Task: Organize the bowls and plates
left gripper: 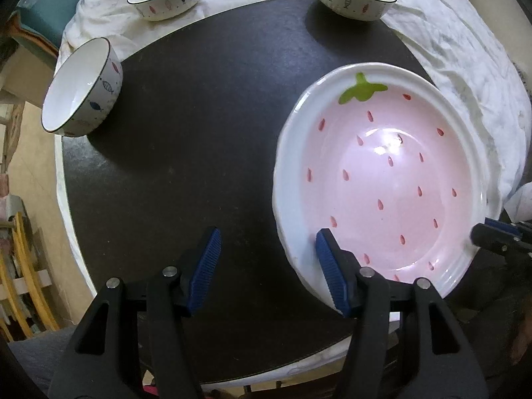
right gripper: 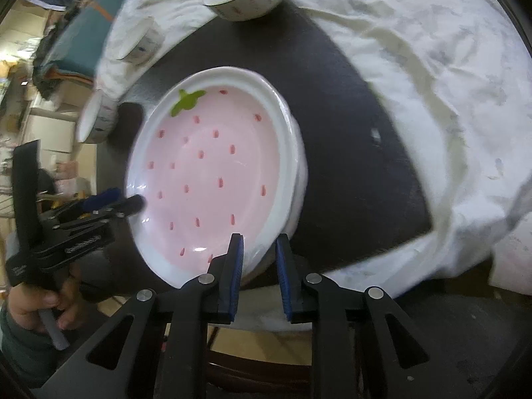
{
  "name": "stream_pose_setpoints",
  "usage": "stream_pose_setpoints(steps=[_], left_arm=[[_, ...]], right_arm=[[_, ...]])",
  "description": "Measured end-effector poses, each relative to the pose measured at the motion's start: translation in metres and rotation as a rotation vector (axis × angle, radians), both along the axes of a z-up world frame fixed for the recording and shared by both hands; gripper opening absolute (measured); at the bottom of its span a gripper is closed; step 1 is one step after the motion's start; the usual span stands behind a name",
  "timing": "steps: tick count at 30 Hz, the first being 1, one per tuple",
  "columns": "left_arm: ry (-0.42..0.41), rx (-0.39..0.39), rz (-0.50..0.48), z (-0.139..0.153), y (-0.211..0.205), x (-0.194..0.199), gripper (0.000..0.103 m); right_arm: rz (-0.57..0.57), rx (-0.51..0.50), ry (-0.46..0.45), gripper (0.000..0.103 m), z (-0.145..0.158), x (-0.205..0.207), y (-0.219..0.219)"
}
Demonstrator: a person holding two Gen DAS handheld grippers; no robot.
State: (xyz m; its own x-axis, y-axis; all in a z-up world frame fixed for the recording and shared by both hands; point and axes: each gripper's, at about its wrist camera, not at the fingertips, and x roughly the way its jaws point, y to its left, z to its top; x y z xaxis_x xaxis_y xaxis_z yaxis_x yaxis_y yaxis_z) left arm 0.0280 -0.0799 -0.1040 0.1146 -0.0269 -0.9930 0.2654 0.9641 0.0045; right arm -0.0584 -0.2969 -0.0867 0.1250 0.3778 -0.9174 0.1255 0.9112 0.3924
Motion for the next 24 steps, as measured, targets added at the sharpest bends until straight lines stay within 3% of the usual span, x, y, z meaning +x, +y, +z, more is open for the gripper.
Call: stream_pose_setpoints(steps=[9,11,13,14,15,19,23,24], left_arm=[[-0.003,-0.014,0.045,0.001,0.007,0.003,0.059],[0.015,-0.068,0.060,0.002,0.010,0.006,0.059],[0.051,-0.113,0.075,-0.003,0.012,0.010,0.060],[0.058,-0.119,0.079,-0.005,0.013,0.011,0.061],[0.073,-0.124,0.088,-0.009,0.014,0.012,0.066],[0.161,-0.208,0.135,-0.028,0.016,0.016,0.066],[0.159,-0.239,0.155,-0.035,0.017,0.022,0.065],[0.157,-0.259,0.152,-0.035,0.016,0.024,0.057]], right_arm=[[-0.055,-0.015,-0.047,0.024,0.003,0.009,-0.010],[-0.081,-0.021,-0.035,0.030,-0.001,0.015,-0.015],[-0.109,-0.011,-0.020,0.061,-0.006,0.021,-0.020],[-0.124,-0.001,-0.015,0.065,-0.008,0.024,-0.022],[-0.136,0.008,-0.010,0.066,-0.010,0.029,-0.023],[-0.153,0.050,0.032,0.066,-0.028,0.041,-0.023],[-0.122,0.054,0.068,0.062,-0.047,0.047,-0.014],[-0.096,0.059,0.057,0.052,-0.046,0.050,-0.009]])
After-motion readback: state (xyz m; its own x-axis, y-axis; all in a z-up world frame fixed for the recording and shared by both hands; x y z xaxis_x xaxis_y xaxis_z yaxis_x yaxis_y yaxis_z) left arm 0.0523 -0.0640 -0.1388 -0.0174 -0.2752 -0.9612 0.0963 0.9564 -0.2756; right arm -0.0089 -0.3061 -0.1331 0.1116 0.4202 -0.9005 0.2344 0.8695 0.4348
